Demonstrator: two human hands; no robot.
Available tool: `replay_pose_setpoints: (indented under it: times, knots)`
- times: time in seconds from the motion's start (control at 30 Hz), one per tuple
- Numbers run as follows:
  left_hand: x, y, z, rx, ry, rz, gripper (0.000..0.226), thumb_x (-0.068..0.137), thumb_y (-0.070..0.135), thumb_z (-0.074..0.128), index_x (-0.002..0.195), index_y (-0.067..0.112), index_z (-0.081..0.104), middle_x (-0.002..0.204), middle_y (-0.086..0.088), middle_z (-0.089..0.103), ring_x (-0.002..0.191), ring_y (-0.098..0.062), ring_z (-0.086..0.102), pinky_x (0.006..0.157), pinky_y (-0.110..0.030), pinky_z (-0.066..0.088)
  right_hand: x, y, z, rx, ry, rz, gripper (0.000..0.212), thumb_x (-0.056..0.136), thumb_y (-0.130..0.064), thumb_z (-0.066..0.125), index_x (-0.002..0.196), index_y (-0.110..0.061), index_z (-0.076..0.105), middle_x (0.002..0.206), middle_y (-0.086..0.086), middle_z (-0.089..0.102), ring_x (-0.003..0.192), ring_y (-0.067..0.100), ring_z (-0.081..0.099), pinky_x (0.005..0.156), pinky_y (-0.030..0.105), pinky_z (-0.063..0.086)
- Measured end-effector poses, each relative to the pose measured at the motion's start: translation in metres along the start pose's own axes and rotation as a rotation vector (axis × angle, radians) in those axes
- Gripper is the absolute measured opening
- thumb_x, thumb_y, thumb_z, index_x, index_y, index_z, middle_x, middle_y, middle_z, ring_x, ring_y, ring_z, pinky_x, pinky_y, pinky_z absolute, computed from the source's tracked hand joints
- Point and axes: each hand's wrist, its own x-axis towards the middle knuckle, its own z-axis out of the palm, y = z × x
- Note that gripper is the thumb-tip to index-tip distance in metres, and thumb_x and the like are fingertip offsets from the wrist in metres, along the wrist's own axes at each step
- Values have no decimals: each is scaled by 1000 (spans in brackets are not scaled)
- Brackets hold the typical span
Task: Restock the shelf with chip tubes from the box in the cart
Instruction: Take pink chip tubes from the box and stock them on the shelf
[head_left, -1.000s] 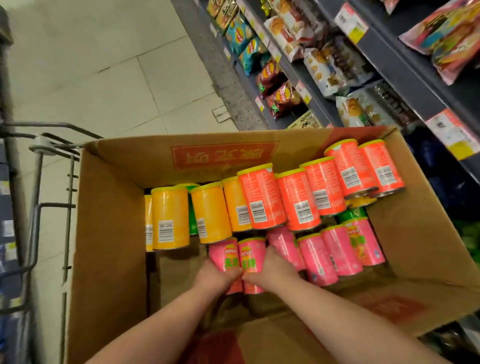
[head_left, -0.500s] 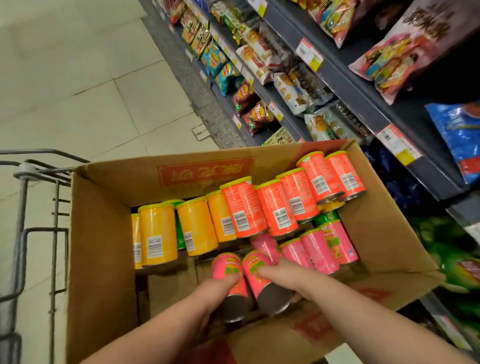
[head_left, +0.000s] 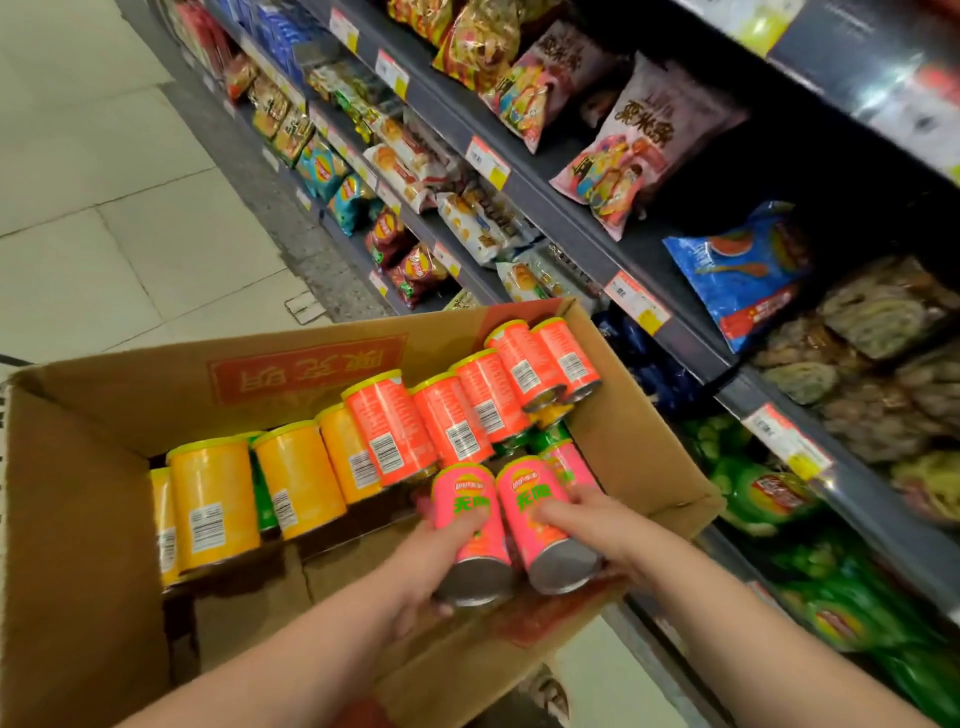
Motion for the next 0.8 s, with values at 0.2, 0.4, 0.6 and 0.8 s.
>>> replay_pose_setpoints:
  times: [0.2,0.4,0.6,0.8]
  knots:
    - [-6,25,34,18,-34,108,53,77,63,62,110,22,57,92,-7,71,66,-20,64,45,-19,39,-31,20,-27,224,116,-67,50,84,-33,66,126,-18,43,104,1,59,80,11,59,58,24,47]
    - [-32,33,93,78,-128,285,73,60,57,75,122,23,53,101,-8,72,73,-24,70,49,-20,46,-72,74,-51,383,335,-120,55,84,-33,66,132,-18,43,108,-1,55,85,9,57,59,19,43]
    - [-71,19,167,169,-252,421,70,47,58,77,107,25,60,94,-1,74,85,-23,70,77,-43,57,-124,152,-70,554,465,-145,44,84,-29,66,122,-17,47,105,-3,61,86,8,60,63,21,45]
    - [-128,-29,254,299,-400,416,72,52,56,80,112,27,54,101,-1,72,92,-20,69,86,-43,53,-197,260,-74,688,608,-140,45,84,-29,66,123,-22,44,111,-1,59,97,15,61,77,27,47]
